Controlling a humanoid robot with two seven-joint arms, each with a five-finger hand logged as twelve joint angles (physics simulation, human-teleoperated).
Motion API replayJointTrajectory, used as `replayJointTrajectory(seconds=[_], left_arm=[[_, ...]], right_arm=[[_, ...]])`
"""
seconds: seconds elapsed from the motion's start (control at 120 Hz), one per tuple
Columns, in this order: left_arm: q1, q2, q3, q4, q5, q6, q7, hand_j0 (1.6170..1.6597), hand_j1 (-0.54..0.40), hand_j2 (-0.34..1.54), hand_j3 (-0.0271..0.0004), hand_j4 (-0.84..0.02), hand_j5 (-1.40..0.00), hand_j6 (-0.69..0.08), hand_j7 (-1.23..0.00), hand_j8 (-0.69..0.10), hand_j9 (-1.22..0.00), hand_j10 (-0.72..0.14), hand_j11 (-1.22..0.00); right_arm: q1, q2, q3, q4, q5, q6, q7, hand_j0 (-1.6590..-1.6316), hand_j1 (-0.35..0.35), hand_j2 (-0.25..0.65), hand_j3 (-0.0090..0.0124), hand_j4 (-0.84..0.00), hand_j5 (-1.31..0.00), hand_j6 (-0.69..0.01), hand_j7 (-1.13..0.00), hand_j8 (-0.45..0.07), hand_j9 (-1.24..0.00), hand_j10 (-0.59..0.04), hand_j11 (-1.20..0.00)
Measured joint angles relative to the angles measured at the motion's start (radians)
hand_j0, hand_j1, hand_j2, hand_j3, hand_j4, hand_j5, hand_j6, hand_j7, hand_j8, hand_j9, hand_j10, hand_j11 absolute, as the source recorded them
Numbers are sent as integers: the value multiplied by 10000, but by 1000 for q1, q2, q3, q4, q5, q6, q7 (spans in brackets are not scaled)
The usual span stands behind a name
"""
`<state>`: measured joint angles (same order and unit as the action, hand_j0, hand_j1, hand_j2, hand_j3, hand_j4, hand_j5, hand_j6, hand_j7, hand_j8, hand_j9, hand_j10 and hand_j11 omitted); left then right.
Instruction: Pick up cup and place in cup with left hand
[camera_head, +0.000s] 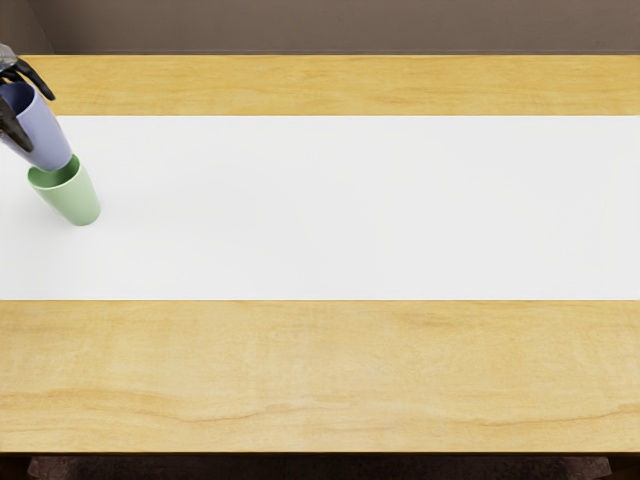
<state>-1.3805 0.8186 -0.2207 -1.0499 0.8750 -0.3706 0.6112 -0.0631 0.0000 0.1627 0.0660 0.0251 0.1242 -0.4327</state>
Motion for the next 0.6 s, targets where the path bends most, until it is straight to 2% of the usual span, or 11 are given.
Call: replayJointTrajectory(seconds=[0.6], left_arm=[[27, -1, 1, -1, -1, 3, 0, 16540, -1034, 966, 0, -4353, -5996, -3315, -5994, -2700, -6002, -3984, -6039]], right_arm=[[0, 0, 0, 0, 1, 0, 0, -16581, -3491, 1, 0, -5, -1, -8, 0, -6, -1, -4, 0]])
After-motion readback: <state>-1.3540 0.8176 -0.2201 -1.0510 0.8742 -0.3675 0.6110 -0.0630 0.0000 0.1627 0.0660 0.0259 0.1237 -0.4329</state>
